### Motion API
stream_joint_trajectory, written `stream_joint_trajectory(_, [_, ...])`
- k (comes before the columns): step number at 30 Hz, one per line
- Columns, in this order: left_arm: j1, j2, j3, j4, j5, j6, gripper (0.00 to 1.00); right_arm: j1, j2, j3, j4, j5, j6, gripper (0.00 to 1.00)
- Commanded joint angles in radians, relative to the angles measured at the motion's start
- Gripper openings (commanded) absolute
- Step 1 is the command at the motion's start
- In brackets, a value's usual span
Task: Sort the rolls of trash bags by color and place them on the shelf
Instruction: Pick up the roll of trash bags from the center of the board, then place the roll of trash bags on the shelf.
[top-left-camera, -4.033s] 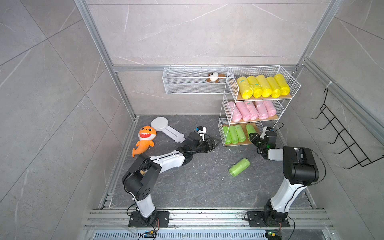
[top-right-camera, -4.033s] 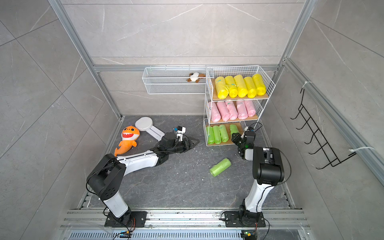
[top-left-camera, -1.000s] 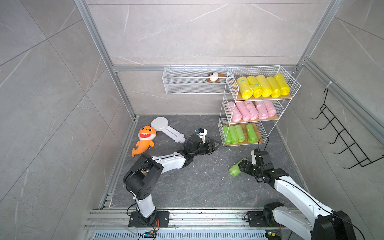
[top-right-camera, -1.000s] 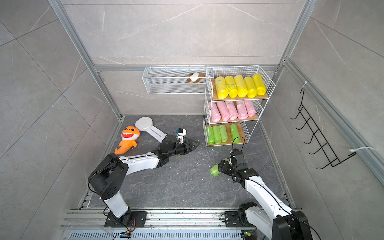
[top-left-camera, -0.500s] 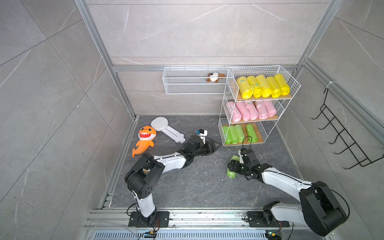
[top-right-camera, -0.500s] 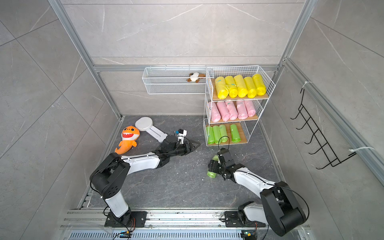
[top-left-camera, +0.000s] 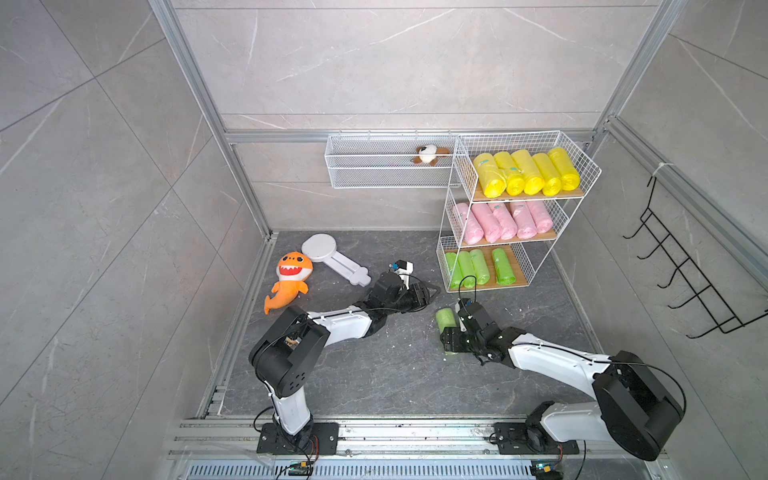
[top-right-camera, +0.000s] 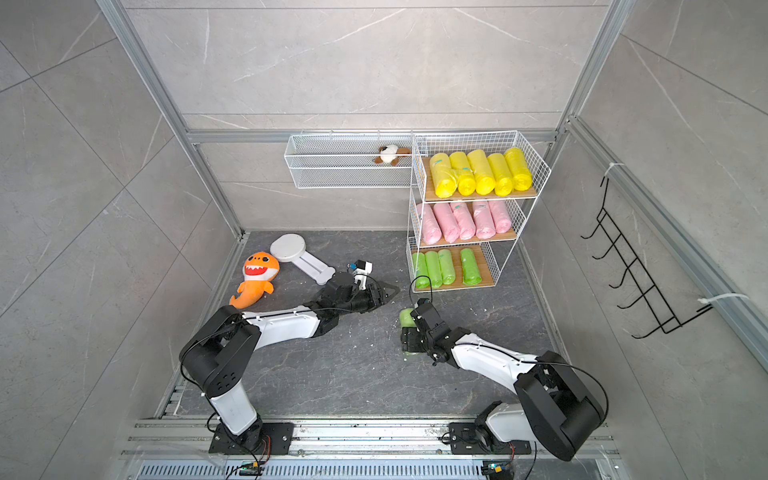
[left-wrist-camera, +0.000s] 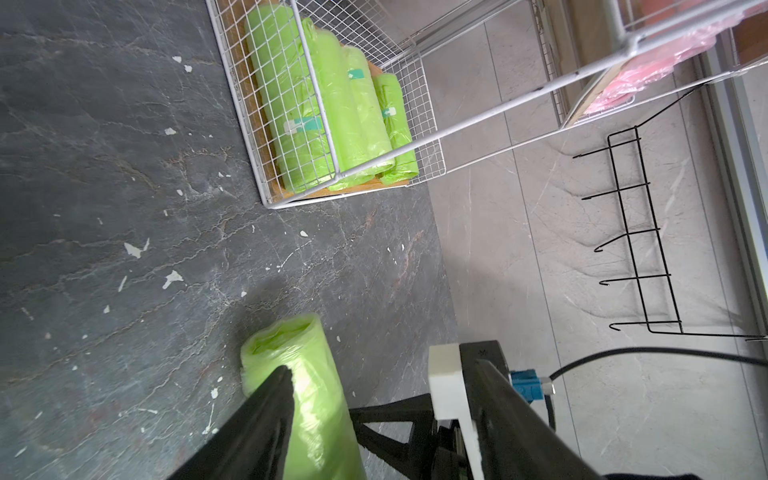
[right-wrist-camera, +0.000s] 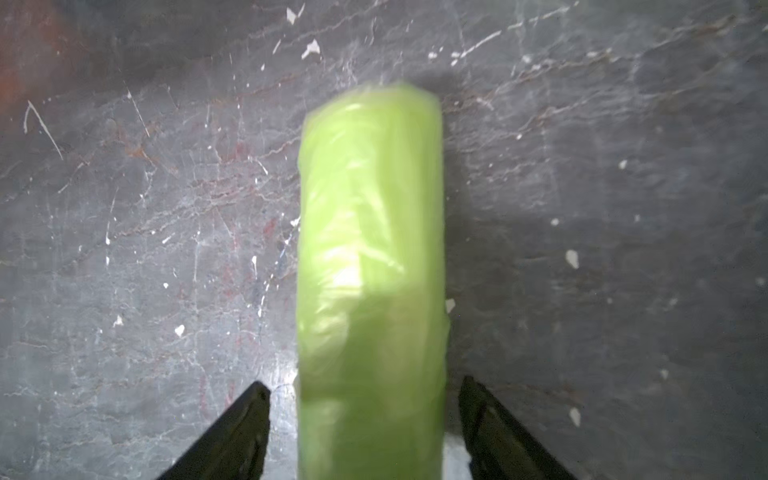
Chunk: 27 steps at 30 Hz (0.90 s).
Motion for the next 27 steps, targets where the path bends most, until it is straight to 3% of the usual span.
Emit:
stream_joint_trajectory(1, [0.014,-0.043,-0.005,0.026,-0.022,0.016,0.7,0.014,0.026,-0.023,0.047,-0.002,0.021,0.68])
stream_joint_trajectory(4, [0.018,-0.047,-0.01,0.015,-0.024,0.018,0.7,0.014,0.009,-0.04,0.091,-0.013,0.014,0.48])
stream_joint_trajectory(8, [0.02,-0.054,-0.023,0.008,-0.024,0.014,0.71,0.014,-0.078,-0.068,0.163,-0.011,-0.031,0.38])
stream_joint_trajectory(15, [0.021,-0.039,-0.014,-0.027,0.004,0.021,0.74,0.013,-0.191,-0.132,0.368,-0.057,-0.085,0.35])
stream_joint_trajectory(27, [-0.003,0.027,0.045,-0.048,0.081,0.049,0.74,0.013,-0.135,-0.134,0.545,-0.159,-0.096,0.33])
